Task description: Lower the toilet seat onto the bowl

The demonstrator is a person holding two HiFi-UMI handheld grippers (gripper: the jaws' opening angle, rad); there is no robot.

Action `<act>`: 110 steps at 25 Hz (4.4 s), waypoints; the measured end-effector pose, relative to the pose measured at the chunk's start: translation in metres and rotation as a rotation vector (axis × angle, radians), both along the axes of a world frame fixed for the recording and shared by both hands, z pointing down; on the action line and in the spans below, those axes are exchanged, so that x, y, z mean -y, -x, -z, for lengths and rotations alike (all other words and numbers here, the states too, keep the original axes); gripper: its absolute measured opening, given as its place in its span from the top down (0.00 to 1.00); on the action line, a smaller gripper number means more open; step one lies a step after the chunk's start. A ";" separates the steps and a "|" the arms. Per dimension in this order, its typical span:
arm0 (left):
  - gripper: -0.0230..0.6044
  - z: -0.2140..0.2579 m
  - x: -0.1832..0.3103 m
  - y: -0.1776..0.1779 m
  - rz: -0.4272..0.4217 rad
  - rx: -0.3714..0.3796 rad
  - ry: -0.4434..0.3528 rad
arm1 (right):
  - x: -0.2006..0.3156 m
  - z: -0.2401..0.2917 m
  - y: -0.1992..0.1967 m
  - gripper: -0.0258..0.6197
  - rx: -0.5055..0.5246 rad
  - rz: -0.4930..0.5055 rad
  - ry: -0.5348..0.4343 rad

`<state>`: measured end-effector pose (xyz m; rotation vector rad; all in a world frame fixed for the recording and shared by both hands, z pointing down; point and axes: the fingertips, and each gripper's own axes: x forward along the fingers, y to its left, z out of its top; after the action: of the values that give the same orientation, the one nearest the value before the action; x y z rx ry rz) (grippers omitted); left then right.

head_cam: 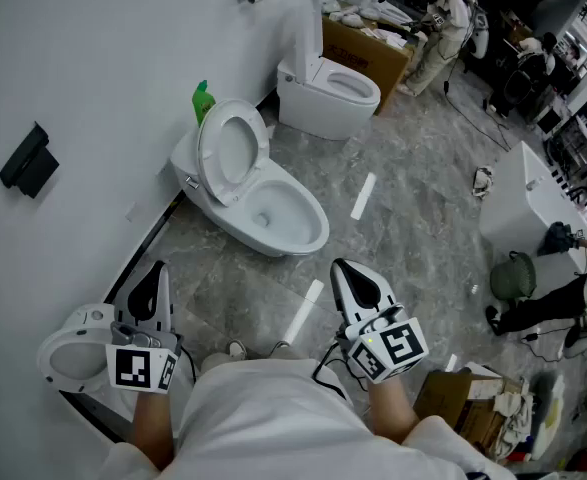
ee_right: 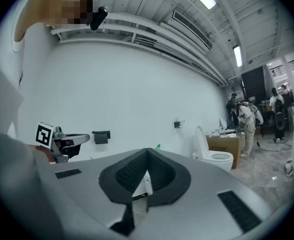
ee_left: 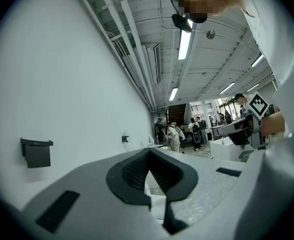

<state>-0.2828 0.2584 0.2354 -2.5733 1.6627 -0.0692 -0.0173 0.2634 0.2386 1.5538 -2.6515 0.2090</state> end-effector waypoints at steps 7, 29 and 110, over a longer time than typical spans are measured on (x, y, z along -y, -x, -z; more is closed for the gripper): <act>0.95 -0.003 -0.004 -0.005 0.006 0.000 0.007 | -0.002 -0.005 -0.001 0.96 -0.001 0.019 0.013; 0.48 -0.009 0.009 -0.039 0.049 -0.034 0.039 | 0.015 -0.026 -0.068 0.96 0.149 0.068 0.050; 0.43 -0.314 0.554 -0.055 -0.071 0.049 0.559 | 0.347 -0.099 -0.091 0.96 -0.021 -0.163 0.310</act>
<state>-0.2280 -0.2954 0.5494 -2.9751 1.7247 -0.6767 0.0736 -0.0835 0.3375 1.6517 -2.3363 0.5775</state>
